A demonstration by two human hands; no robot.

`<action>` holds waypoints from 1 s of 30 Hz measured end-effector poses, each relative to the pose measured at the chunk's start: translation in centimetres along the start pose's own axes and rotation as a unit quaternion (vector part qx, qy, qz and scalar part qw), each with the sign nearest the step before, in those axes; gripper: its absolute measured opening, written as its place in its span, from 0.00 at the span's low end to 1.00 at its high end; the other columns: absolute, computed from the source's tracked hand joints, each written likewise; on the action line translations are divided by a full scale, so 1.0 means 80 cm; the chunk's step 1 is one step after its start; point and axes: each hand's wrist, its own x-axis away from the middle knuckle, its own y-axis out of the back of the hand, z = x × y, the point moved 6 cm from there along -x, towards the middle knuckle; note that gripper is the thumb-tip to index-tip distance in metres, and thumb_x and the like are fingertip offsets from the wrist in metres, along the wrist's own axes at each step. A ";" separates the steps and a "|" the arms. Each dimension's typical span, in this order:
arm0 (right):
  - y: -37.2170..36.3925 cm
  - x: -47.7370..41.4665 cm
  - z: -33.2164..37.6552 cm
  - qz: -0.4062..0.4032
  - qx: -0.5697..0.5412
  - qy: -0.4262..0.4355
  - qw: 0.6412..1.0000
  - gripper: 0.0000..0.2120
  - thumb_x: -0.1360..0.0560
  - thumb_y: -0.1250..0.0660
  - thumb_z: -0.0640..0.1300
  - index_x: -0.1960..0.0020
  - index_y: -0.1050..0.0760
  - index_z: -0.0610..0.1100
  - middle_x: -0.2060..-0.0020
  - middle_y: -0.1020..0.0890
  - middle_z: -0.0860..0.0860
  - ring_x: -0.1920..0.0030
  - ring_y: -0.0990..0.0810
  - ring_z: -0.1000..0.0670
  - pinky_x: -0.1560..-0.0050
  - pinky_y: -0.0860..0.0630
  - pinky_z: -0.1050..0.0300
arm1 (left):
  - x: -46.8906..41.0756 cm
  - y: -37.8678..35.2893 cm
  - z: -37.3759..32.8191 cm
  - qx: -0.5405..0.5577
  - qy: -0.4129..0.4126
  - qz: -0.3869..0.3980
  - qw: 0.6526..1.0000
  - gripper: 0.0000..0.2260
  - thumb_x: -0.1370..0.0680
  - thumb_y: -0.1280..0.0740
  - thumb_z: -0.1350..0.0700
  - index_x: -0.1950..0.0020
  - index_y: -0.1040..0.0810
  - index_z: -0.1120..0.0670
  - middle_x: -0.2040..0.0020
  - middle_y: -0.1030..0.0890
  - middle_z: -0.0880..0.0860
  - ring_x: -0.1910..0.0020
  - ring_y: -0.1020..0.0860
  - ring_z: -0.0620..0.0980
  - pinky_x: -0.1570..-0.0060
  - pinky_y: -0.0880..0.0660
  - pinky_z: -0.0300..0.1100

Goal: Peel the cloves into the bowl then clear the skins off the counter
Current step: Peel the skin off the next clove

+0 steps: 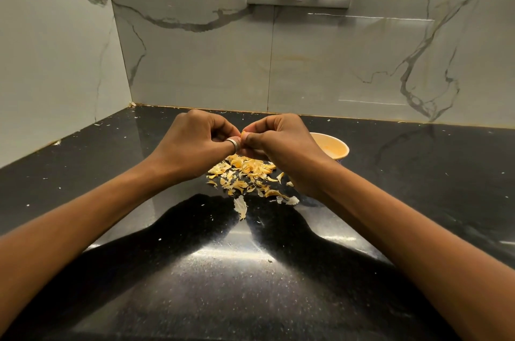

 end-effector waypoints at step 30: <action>0.003 0.005 0.008 0.016 -0.065 -0.023 0.997 0.03 0.22 0.32 0.35 0.53 0.21 0.35 0.56 0.16 0.37 0.60 0.15 0.47 0.64 0.19 0.62 | 0.000 0.004 -0.004 -0.013 -0.049 -0.040 0.998 0.04 0.25 0.25 0.58 0.51 0.15 0.55 0.65 0.19 0.43 0.68 0.21 0.36 0.67 0.26 0.27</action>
